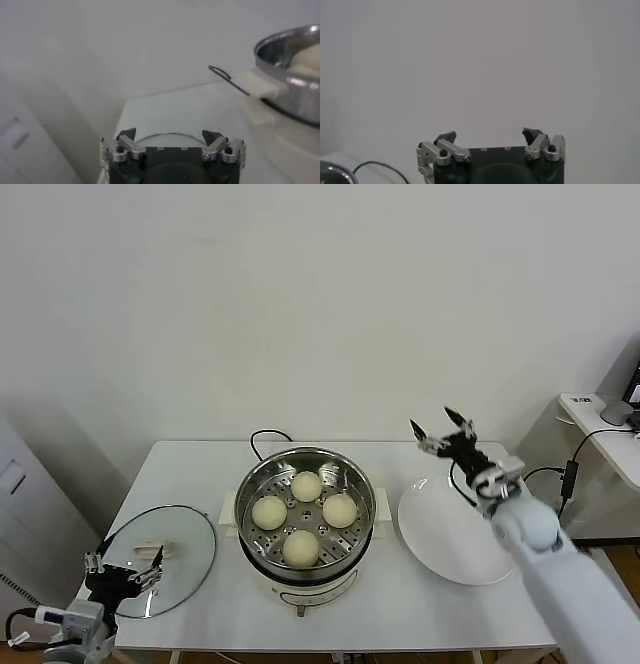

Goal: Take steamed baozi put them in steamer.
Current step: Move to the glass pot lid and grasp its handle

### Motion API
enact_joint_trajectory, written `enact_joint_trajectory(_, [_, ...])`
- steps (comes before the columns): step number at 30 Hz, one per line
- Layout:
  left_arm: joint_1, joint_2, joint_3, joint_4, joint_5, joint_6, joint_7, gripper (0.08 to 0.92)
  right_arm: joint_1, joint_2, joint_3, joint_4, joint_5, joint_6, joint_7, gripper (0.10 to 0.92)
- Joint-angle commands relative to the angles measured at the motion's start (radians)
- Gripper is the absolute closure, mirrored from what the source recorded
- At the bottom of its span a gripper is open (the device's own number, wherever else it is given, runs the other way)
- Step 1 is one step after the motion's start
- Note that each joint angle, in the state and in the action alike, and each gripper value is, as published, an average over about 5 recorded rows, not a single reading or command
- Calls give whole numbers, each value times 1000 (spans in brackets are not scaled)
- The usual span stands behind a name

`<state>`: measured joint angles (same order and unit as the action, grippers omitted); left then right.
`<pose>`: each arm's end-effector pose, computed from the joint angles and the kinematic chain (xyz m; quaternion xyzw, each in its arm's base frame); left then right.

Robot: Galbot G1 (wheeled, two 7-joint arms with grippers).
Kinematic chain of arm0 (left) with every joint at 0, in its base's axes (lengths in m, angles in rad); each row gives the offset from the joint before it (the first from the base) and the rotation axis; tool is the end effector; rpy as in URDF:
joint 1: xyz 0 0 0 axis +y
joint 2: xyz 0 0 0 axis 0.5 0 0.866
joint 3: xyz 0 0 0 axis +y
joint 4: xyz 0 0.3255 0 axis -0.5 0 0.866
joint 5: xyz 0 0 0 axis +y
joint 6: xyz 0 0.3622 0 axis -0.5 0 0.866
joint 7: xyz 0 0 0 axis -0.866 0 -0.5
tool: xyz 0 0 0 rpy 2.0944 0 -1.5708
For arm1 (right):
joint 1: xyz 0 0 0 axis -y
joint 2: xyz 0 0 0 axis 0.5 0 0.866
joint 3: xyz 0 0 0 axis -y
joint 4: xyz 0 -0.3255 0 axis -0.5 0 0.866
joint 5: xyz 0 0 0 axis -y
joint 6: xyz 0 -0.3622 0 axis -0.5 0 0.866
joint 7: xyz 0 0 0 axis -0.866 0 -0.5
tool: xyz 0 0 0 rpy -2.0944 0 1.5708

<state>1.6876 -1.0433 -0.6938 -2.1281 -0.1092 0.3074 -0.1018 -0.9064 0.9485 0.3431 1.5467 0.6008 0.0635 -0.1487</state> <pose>0.1894 0.1124 -0.2528 0.0041 -0.9610 -0.2258 0.1598 0.3961 -0.1420 -0.2564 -0.1402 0.9892 -0.0173 0.0391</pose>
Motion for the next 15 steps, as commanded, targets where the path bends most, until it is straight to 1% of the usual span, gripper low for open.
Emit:
enact_joint_trajectory(1, [34,6,0,188,630,-325,25,177,-320,240,328,27,-179,61,6,203])
enact_joint_trajectory(7, [12,-13,-5,321,849,-446,-11,177,-340,260,349,21,-211,61,-22,203])
enact_joint_trajectory(15, [-67,-42,-13,463,1104,-549,-92,177,-328,275,357,2,-233,64,-35,203])
